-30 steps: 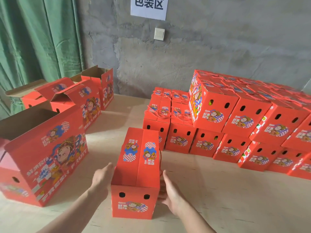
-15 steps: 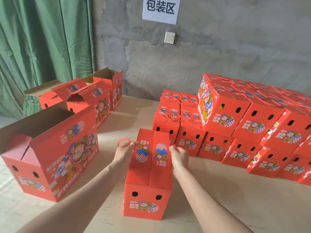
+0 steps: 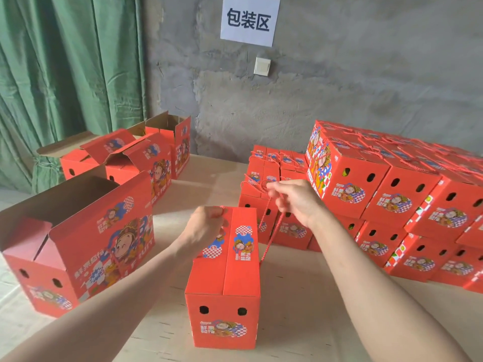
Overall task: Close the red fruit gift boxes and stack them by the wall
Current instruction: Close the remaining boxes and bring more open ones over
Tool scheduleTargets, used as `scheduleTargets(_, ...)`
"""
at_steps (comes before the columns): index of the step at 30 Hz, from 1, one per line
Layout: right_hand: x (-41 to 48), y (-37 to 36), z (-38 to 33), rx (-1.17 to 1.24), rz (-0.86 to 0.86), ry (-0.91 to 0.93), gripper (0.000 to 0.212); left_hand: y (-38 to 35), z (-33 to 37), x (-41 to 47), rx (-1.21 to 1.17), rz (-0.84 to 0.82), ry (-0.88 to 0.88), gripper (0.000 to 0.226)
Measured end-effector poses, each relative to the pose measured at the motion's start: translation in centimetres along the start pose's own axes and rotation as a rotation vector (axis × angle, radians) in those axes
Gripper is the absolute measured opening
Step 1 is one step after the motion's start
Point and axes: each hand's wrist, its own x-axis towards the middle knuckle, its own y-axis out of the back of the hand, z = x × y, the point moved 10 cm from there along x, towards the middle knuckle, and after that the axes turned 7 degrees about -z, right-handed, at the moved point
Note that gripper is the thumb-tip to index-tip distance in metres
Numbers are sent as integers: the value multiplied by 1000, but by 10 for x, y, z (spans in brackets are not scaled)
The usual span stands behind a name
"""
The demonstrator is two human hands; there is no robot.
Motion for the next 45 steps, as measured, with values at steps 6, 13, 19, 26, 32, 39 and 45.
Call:
scheduleTargets(6, 5, -20, 21, -239, -115, -119, 23, 23, -8, 21, -458, 65, 150, 19)
scheduleTargets(13, -4, 65, 34, 1, 336, -60, 20, 87, -17, 23, -518, 301, 57, 23)
scheduleTargets(19, 2, -55, 27, 118, -202, -69, 20, 6, 52, 26, 103, -43, -276, 25)
scheduleTargets(26, -2, -100, 52, 279, -302, -308, 22, -6, 53, 16, 535, -62, -451, 23)
scheduleTargets(32, 11, -62, 33, 123, -104, -339, 26, -49, -85, 3, 571, -441, -26, 58)
scheduleTargets(39, 17, -80, 6, -13, -75, -212, 33, -28, -78, -4, 848, -334, -160, 66)
scheduleTargets(45, 26, -93, -10, -26, -83, -142, 26, -9, -78, 0, 881, -265, -124, 68)
